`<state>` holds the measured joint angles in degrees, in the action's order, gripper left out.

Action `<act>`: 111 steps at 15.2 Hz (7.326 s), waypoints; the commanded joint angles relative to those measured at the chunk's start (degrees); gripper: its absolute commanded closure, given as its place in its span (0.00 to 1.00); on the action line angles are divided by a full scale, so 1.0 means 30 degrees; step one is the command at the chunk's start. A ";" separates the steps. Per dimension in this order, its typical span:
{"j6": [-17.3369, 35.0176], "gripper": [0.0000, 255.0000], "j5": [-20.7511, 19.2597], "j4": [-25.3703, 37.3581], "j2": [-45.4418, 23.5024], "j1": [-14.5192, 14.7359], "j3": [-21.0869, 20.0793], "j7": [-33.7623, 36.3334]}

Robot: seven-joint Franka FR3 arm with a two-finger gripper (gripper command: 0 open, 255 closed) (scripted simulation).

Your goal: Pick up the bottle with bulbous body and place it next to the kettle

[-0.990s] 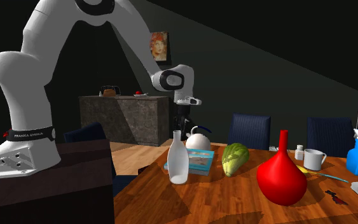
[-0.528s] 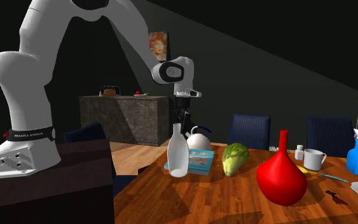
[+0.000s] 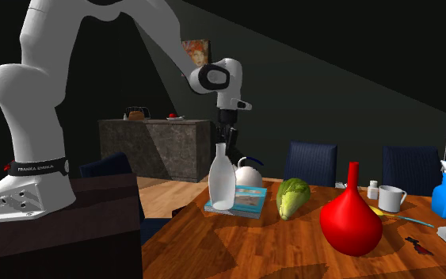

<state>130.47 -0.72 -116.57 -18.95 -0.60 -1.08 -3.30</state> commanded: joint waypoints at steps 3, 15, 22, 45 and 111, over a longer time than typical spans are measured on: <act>-0.0839 1.00 0.0020 0.0152 0.0688 0.0007 -0.0015 0.0004; -0.3537 1.00 0.0075 0.1177 0.2362 -0.0003 -0.0030 -0.0039; -0.5167 1.00 0.0098 0.2053 0.3116 -0.0007 -0.0036 -0.0058; -1.0639 1.00 0.0135 0.6326 0.4315 -0.0008 -0.0042 -0.0097; -0.6048 1.00 -0.1724 1.7322 -1.1271 0.7973 -0.2880 1.0357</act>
<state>111.81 -5.86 -64.32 -52.59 23.33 -9.74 27.76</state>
